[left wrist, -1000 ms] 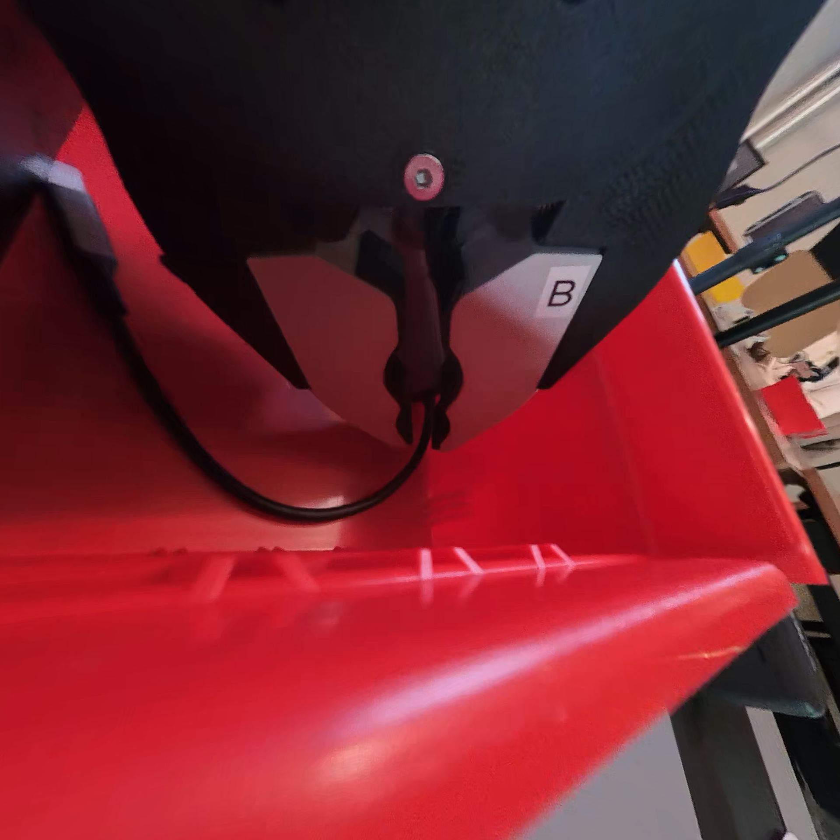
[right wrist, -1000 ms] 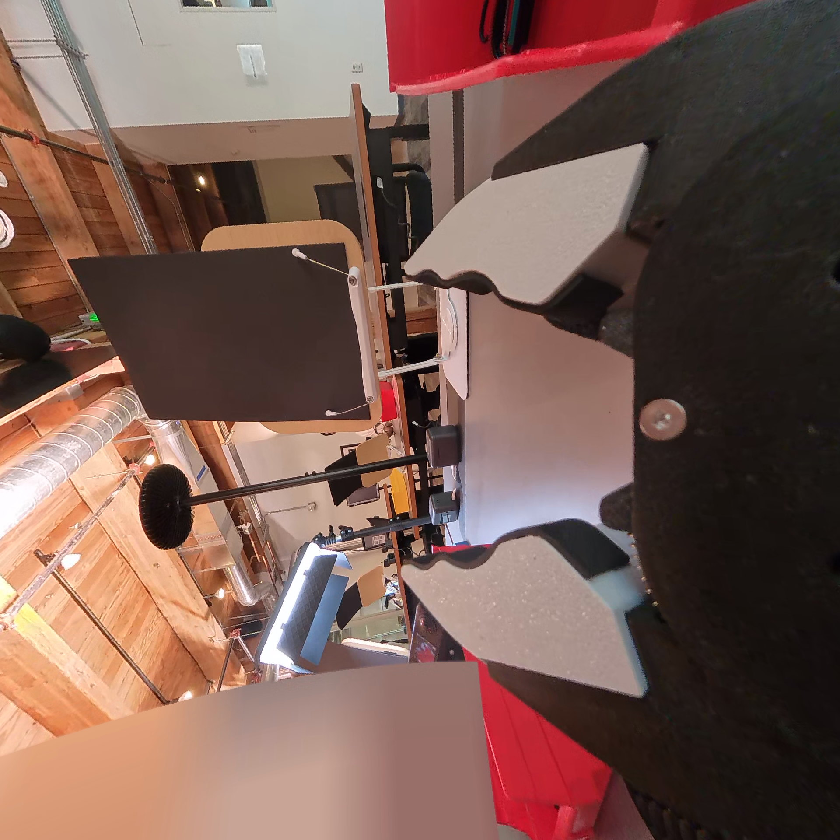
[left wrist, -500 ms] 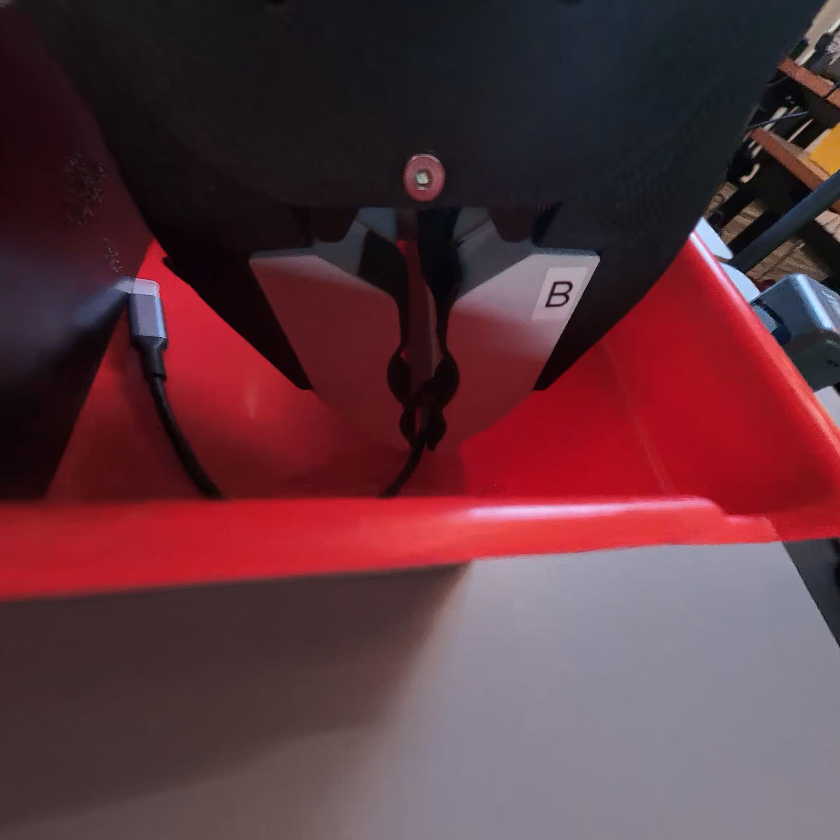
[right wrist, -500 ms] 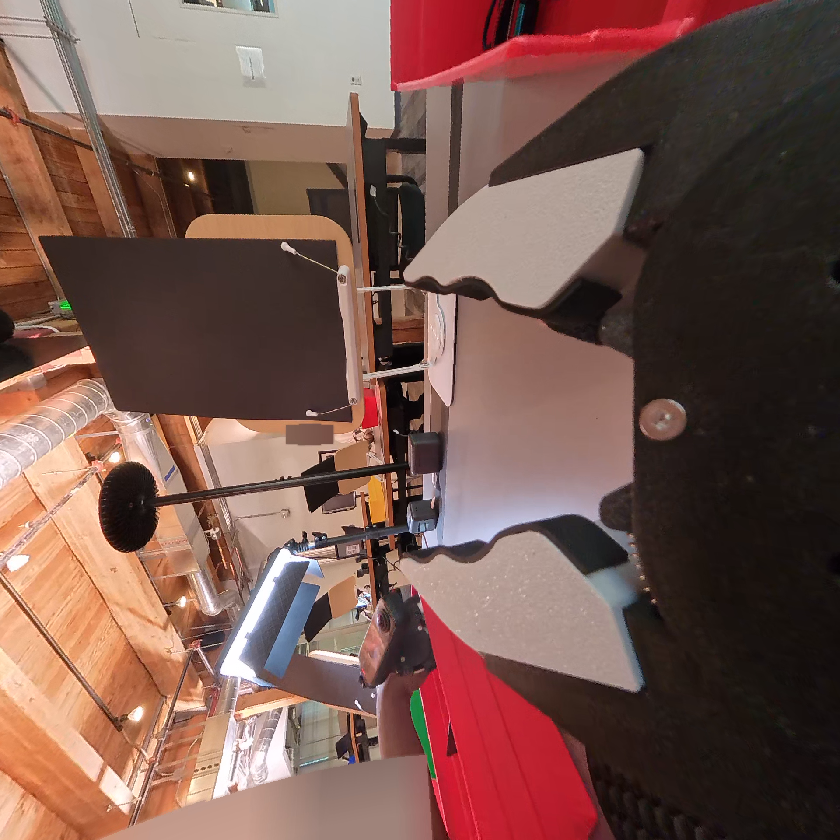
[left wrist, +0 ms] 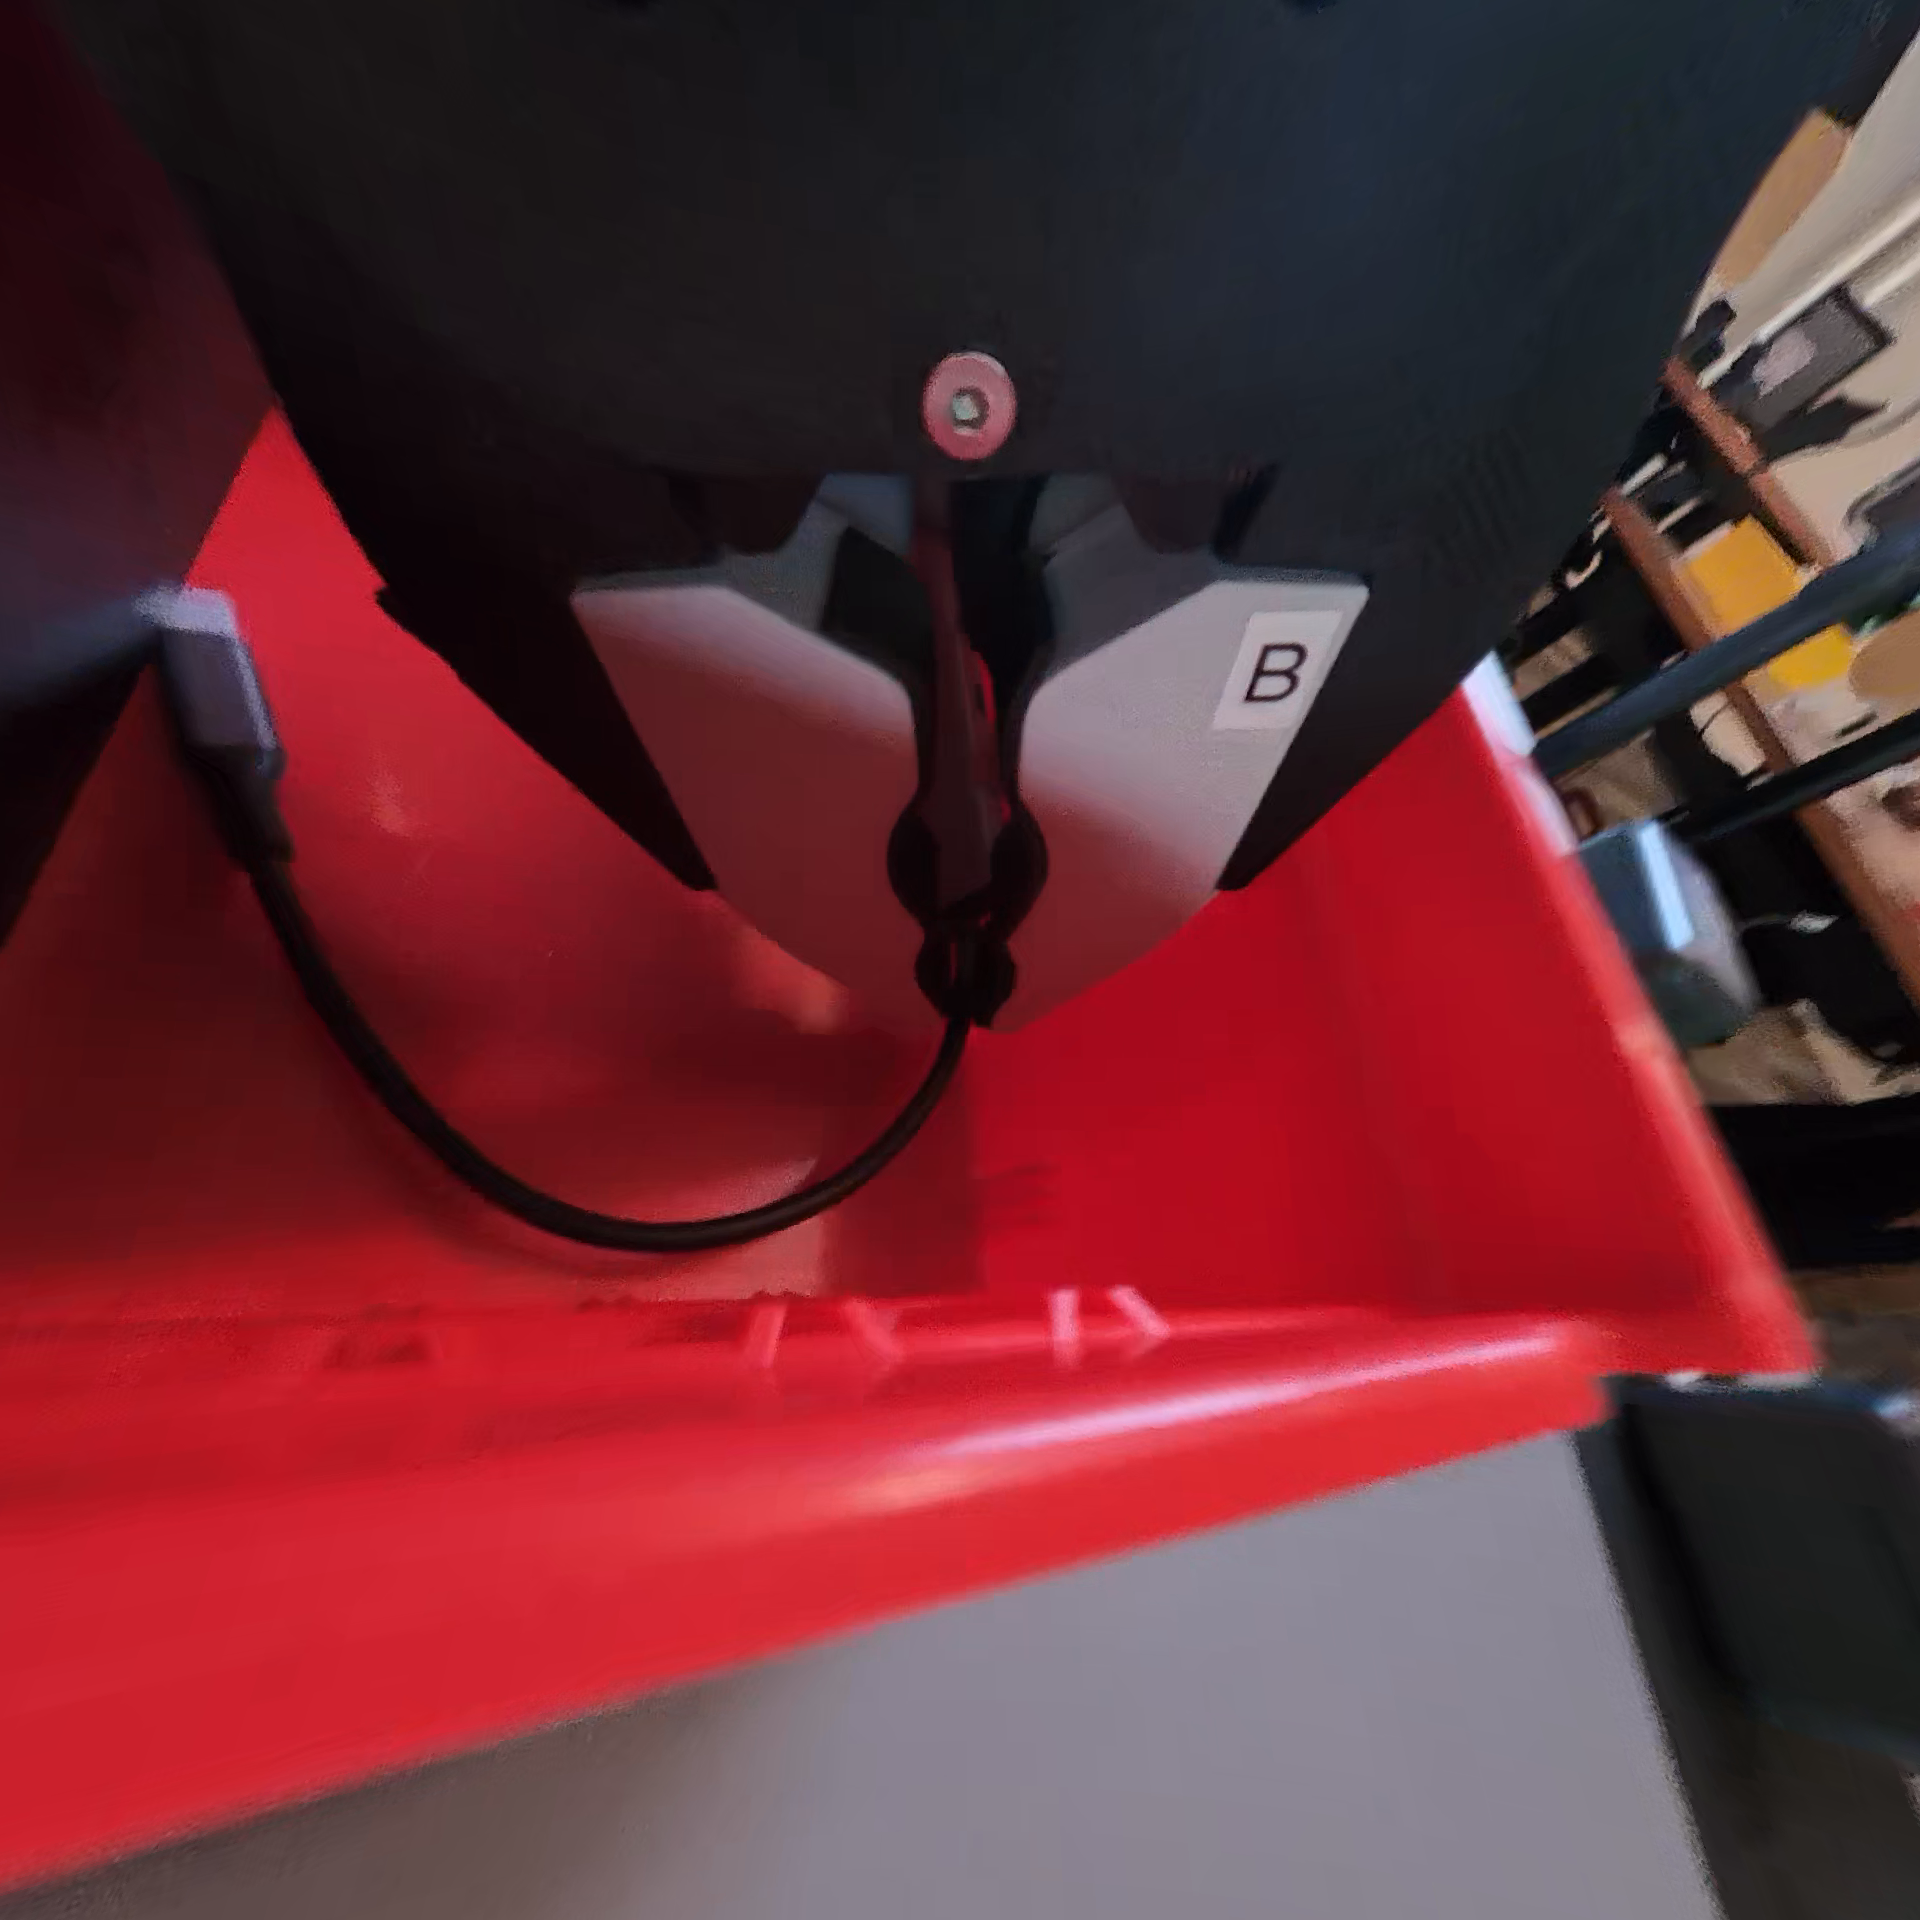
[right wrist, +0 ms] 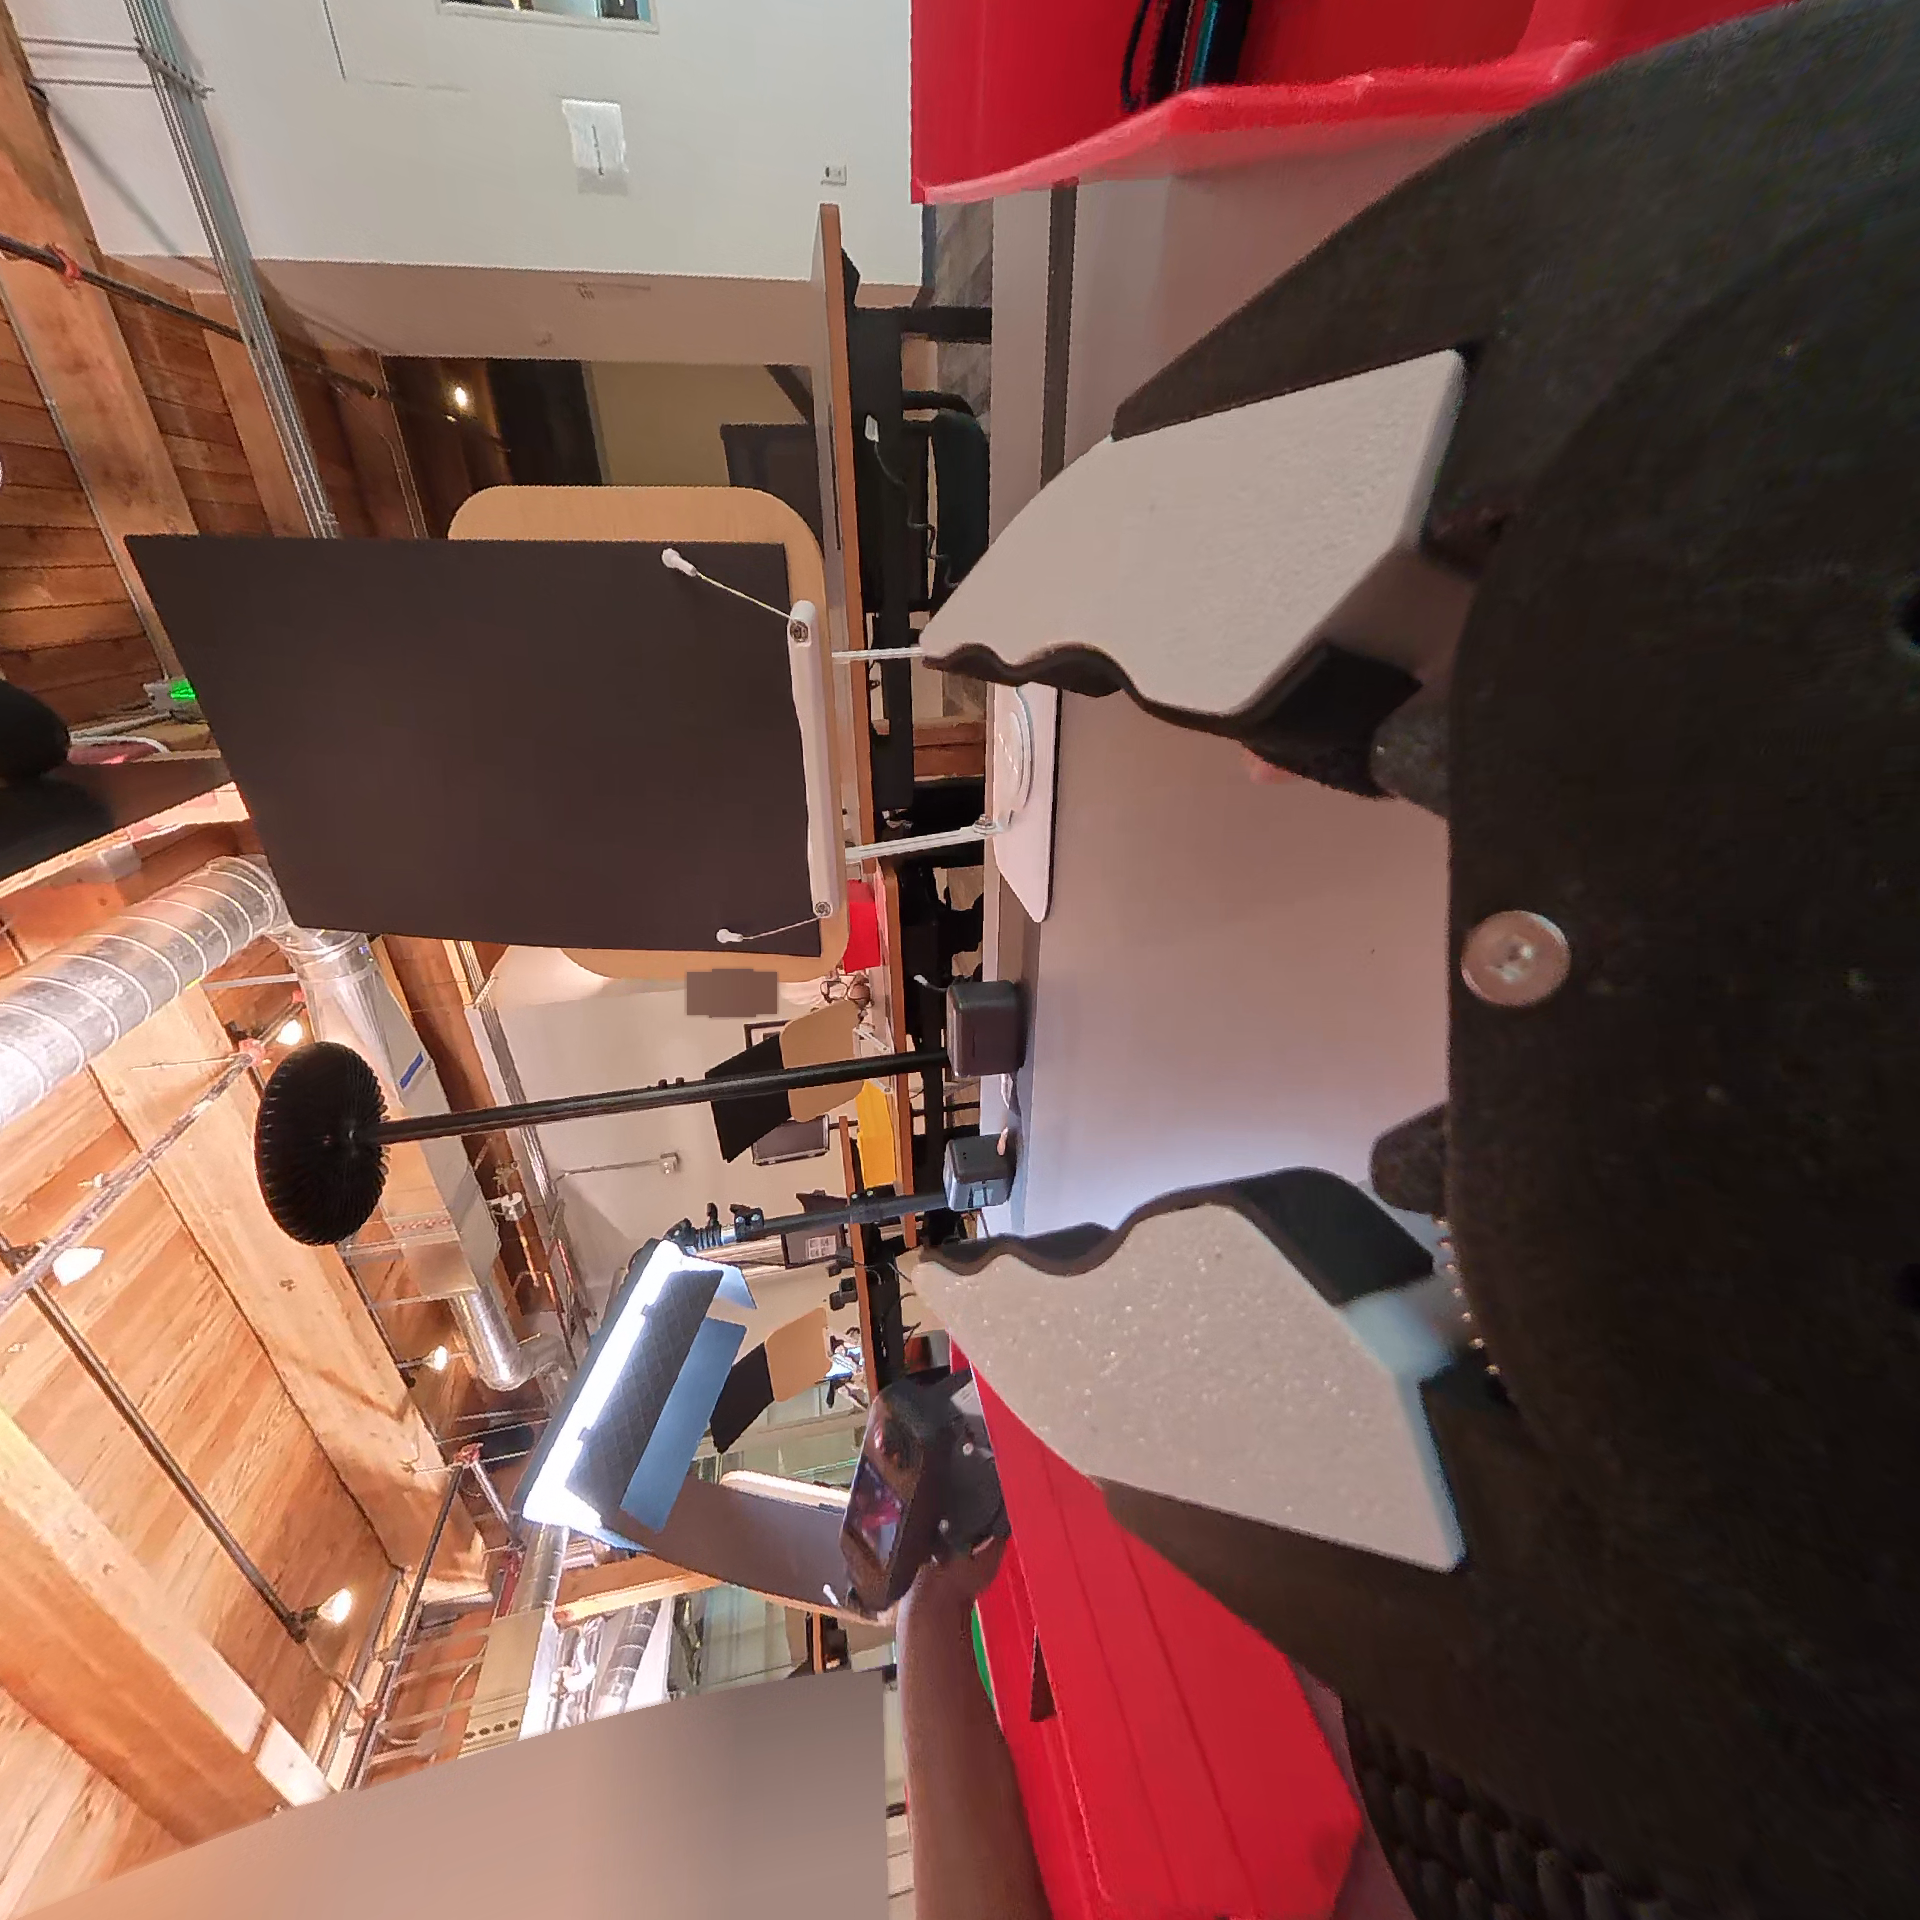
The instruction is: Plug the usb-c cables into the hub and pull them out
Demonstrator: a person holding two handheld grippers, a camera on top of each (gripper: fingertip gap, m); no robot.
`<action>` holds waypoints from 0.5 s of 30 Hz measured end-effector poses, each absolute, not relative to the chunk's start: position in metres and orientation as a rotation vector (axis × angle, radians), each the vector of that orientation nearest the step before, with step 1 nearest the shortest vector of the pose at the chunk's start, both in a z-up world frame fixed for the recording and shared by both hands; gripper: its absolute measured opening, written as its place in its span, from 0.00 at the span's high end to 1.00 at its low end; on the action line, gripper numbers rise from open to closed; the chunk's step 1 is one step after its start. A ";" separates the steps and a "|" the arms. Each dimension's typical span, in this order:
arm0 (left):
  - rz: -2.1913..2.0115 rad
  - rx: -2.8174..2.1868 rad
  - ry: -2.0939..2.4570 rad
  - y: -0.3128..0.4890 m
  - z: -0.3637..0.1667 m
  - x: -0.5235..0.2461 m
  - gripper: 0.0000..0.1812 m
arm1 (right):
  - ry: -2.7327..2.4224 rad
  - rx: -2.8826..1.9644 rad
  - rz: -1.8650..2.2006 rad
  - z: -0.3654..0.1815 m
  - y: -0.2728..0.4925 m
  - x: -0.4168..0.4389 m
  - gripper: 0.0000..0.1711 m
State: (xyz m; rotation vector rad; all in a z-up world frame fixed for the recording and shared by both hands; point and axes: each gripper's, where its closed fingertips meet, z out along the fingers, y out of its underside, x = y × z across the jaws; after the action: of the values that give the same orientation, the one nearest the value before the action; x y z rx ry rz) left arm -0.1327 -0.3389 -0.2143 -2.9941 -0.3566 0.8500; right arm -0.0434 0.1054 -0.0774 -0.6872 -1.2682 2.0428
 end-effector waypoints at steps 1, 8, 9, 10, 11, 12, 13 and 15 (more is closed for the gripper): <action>0.896 -2.954 -0.401 -0.342 -0.204 -0.132 0.98 | -1.264 -0.689 2.049 -0.077 0.106 -0.043 0.41; 1.206 -2.499 -0.694 -0.362 -0.084 -0.108 0.98 | -1.234 -0.693 2.082 -0.075 0.110 -0.042 0.43; 1.285 -2.407 -0.725 -0.364 -0.063 -0.105 0.98 | -1.228 -0.691 2.089 -0.074 0.110 -0.041 0.43; 1.378 -2.287 -0.764 -0.365 -0.040 -0.101 0.98 | -1.222 -0.690 2.097 -0.074 0.111 -0.041 0.43; 1.466 -2.142 -0.808 -0.366 -0.016 -0.097 0.98 | -1.217 -0.689 2.104 -0.073 0.111 -0.040 0.43; 1.531 -1.973 -0.843 -0.363 0.009 -0.091 0.98 | -1.214 -0.688 2.111 -0.073 0.112 -0.040 0.44; 1.561 -1.793 -0.863 -0.355 0.033 -0.084 0.98 | -1.212 -0.686 2.118 -0.073 0.112 -0.039 0.44; 1.524 -1.489 -0.834 -0.328 0.069 -0.064 0.98 | -1.209 -0.681 2.134 -0.072 0.112 -0.038 0.44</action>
State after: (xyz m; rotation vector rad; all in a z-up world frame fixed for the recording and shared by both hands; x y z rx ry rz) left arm -0.0641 -0.3284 0.0693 -1.4890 -0.8340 1.5245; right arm -0.0376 0.1117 -0.0719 -0.6807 -1.2086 2.1335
